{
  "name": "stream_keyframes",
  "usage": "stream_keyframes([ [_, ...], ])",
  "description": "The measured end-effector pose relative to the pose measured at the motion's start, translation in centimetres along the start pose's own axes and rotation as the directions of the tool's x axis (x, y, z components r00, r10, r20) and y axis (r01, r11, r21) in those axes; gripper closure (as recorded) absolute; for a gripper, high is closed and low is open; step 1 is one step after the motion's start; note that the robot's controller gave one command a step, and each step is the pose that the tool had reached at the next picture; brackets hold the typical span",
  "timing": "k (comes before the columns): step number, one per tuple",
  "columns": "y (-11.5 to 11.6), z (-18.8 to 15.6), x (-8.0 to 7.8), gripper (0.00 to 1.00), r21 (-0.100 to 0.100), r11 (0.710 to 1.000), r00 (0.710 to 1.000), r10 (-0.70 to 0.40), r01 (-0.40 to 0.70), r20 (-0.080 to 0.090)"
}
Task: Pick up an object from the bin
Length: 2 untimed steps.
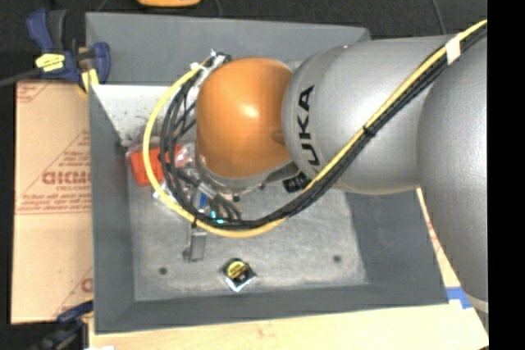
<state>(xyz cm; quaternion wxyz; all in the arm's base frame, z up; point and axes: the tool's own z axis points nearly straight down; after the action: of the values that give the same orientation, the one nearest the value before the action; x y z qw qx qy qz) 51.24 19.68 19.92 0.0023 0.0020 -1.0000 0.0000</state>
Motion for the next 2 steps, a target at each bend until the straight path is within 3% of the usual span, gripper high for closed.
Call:
stream_keyframes([
  [1,0.2,4.4,-0.3,0.00,0.002,0.983,0.983,-0.182,0.182,0.004],
  [2,-10.0,12.8,-6.6,0.00,0.001,0.995,0.994,-0.105,0.105,0.013],
])
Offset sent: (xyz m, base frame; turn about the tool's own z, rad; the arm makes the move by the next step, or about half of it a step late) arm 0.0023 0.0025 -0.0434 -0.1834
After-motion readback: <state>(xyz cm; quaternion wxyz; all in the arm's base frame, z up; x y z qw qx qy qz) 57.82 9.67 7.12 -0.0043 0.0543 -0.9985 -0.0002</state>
